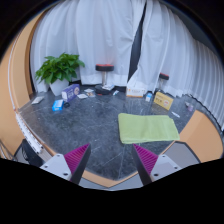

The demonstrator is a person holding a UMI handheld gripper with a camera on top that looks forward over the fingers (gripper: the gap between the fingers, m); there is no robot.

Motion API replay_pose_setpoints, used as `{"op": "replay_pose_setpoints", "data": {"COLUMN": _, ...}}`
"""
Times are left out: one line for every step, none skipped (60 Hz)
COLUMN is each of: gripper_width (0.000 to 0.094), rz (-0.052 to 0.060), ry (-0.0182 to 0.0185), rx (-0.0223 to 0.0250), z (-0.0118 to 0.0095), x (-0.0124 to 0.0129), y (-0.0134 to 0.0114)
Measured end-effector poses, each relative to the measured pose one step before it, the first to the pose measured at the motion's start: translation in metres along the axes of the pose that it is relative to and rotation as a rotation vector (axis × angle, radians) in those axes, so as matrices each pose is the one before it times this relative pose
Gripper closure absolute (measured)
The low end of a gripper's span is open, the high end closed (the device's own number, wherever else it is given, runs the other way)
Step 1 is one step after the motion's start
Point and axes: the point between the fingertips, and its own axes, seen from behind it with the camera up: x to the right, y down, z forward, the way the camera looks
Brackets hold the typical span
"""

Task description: Fold towel

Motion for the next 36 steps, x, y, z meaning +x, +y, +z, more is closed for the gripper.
{"op": "replay_pose_setpoints", "data": {"gripper_width": 0.0086, "rz": 0.0006, "ry": 0.00259, "rx": -0.00505, "z": 0.01486, "x": 0.00464, "y": 0.00026}}
{"op": "replay_pose_setpoints", "data": {"gripper_width": 0.0088, "rz": 0.0011, "ry": 0.00171, "rx": -0.00342, "z": 0.01445, "x": 0.00437, "y": -0.00044}}
{"op": "replay_pose_setpoints", "data": {"gripper_width": 0.0091, "rz": -0.0005, "ry": 0.00074, "rx": -0.00126, "z": 0.01422, "x": 0.00419, "y": -0.00141}}
{"op": "replay_pose_setpoints", "data": {"gripper_width": 0.0090, "rz": -0.0021, "ry": 0.00059, "rx": 0.00077, "z": 0.01450, "x": 0.00412, "y": -0.00228}}
{"op": "replay_pose_setpoints", "data": {"gripper_width": 0.0090, "rz": -0.0032, "ry": 0.00183, "rx": 0.00144, "z": 0.01418, "x": 0.00467, "y": -0.00229}}
{"op": "replay_pose_setpoints", "data": {"gripper_width": 0.0090, "rz": -0.0030, "ry": 0.00374, "rx": -0.00012, "z": 0.01401, "x": 0.00502, "y": -0.00173}}
{"op": "replay_pose_setpoints", "data": {"gripper_width": 0.0087, "rz": -0.0026, "ry": 0.00500, "rx": -0.00263, "z": 0.01343, "x": 0.00463, "y": -0.00143}}
{"op": "replay_pose_setpoints", "data": {"gripper_width": 0.0087, "rz": -0.0033, "ry": 0.00411, "rx": -0.00373, "z": 0.01324, "x": 0.00404, "y": -0.00148}}
{"op": "replay_pose_setpoints", "data": {"gripper_width": 0.0089, "rz": -0.0030, "ry": 0.00243, "rx": -0.00246, "z": 0.01250, "x": 0.00309, "y": -0.00185}}
{"op": "replay_pose_setpoints", "data": {"gripper_width": 0.0092, "rz": -0.0017, "ry": 0.00056, "rx": 0.00017, "z": 0.01184, "x": 0.00260, "y": -0.00275}}
{"op": "replay_pose_setpoints", "data": {"gripper_width": 0.0096, "rz": -0.0002, "ry": -0.00117, "rx": 0.00171, "z": 0.01135, "x": 0.00195, "y": -0.00274}}
{"op": "replay_pose_setpoints", "data": {"gripper_width": 0.0097, "rz": -0.0005, "ry": -0.00246, "rx": 0.00172, "z": 0.01112, "x": 0.00126, "y": -0.00244}}
{"op": "replay_pose_setpoints", "data": {"gripper_width": 0.0105, "rz": -0.0019, "ry": -0.00363, "rx": -0.00041, "z": 0.01096, "x": 0.00097, "y": -0.00138}}
{"op": "replay_pose_setpoints", "data": {"gripper_width": 0.0109, "rz": -0.0020, "ry": -0.00273, "rx": -0.00320, "z": 0.01079, "x": 0.00129, "y": -0.00083}}
{"op": "replay_pose_setpoints", "data": {"gripper_width": 0.0119, "rz": -0.0012, "ry": -0.00123, "rx": -0.00570, "z": 0.01060, "x": 0.00165, "y": 0.00010}}
{"op": "replay_pose_setpoints", "data": {"gripper_width": 0.0131, "rz": -0.0009, "ry": -0.00240, "rx": -0.00743, "z": 0.01018, "x": 0.00090, "y": 0.00017}}
{"op": "replay_pose_setpoints", "data": {"gripper_width": 0.0146, "rz": -0.0011, "ry": -0.00241, "rx": -0.00669, "z": 0.00941, "x": 0.00075, "y": 0.00028}}
{"op": "replay_pose_setpoints", "data": {"gripper_width": 0.0168, "rz": -0.0017, "ry": -0.00167, "rx": -0.00639, "z": 0.00889, "x": 0.00104, "y": 0.00035}}
{"op": "replay_pose_setpoints", "data": {"gripper_width": 0.0200, "rz": -0.0009, "ry": -0.00006, "rx": -0.00725, "z": 0.00799, "x": 0.00154, "y": 0.00081}}
{"op": "replay_pose_setpoints", "data": {"gripper_width": 0.0238, "rz": 0.0004, "ry": 0.00110, "rx": -0.00886, "z": 0.00734, "x": 0.00122, "y": 0.00116}}
{"op": "replay_pose_setpoints", "data": {"gripper_width": 0.0281, "rz": 0.0010, "ry": 0.00062, "rx": -0.01007, "z": 0.00635, "x": 0.00109, "y": 0.00169}}
{"op": "replay_pose_setpoints", "data": {"gripper_width": 0.0322, "rz": 0.0010, "ry": -0.00113, "rx": -0.01171, "z": 0.00531, "x": 0.00150, "y": 0.00184}}
{"op": "replay_pose_setpoints", "data": {"gripper_width": 0.0355, "rz": 0.0008, "ry": 0.00101, "rx": -0.01117, "z": 0.00422, "x": 0.00129, "y": 0.00233}}
{"op": "replay_pose_setpoints", "data": {"gripper_width": 0.0378, "rz": 0.0005, "ry": 0.00235, "rx": -0.00790, "z": 0.00395, "x": 0.00106, "y": 0.00143}}
{"op": "replay_pose_setpoints", "data": {"gripper_width": 0.0404, "rz": -0.0028, "ry": 0.00119, "rx": -0.00118, "z": 0.00306, "x": 0.00068, "y": -0.00014}}
{"op": "replay_pose_setpoints", "data": {"gripper_width": 0.0432, "rz": -0.0078, "ry": 0.00547, "rx": 0.00639, "z": 0.00227, "x": 0.00173, "y": -0.00156}}
{"op": "replay_pose_setpoints", "data": {"gripper_width": 0.0471, "rz": -0.0155, "ry": 0.00464, "rx": 0.01740, "z": 0.00768, "x": 0.00417, "y": -0.00172}}
{"op": "replay_pose_setpoints", "data": {"gripper_width": 0.0515, "rz": -0.0191, "ry": 0.00385, "rx": 0.00336, "z": -0.00066, "x": 0.00118, "y": -0.00267}}
{"op": "replay_pose_setpoints", "data": {"gripper_width": 0.0577, "rz": -0.0175, "ry": 0.00701, "rx": 0.00238, "z": -0.00091, "x": -0.00158, "y": -0.00014}}
{"op": "replay_pose_setpoints", "data": {"gripper_width": 0.0631, "rz": -0.0185, "ry": 0.00357, "rx": 0.00229, "z": 0.00093, "x": 0.00055, "y": -0.00026}}
{"op": "replay_pose_setpoints", "data": {"gripper_width": 0.0688, "rz": -0.0146, "ry": 0.00402, "rx": 0.00137, "z": 0.00087, "x": 0.00094, "y": -0.00020}}
{"op": "replay_pose_setpoints", "data": {"gripper_width": 0.0735, "rz": -0.0106, "ry": 0.00476, "rx": 0.00322, "z": 0.00058, "x": 0.00090, "y": -0.00088}}
{"op": "replay_pose_setpoints", "data": {"gripper_width": 0.0780, "rz": -0.0079, "ry": 0.00449, "rx": 0.00520, "z": 0.00030, "x": 0.00098, "y": -0.00156}}
{"op": "replay_pose_setpoints", "data": {"gripper_width": 0.0846, "rz": -0.0054, "ry": 0.00386, "rx": 0.00569, "z": 0.00027, "x": 0.00049, "y": -0.00168}}
{"op": "replay_pose_setpoints", "data": {"gripper_width": 0.0874, "rz": -0.0029, "ry": 0.00175, "rx": 0.00581, "z": 0.00028, "x": -0.00006, "y": -0.00167}}
{"op": "replay_pose_setpoints", "data": {"gripper_width": 0.0897, "rz": -0.0028, "ry": -0.00049, "rx": 0.00234, "z": 0.00130, "x": 0.00122, "y": -0.00079}}
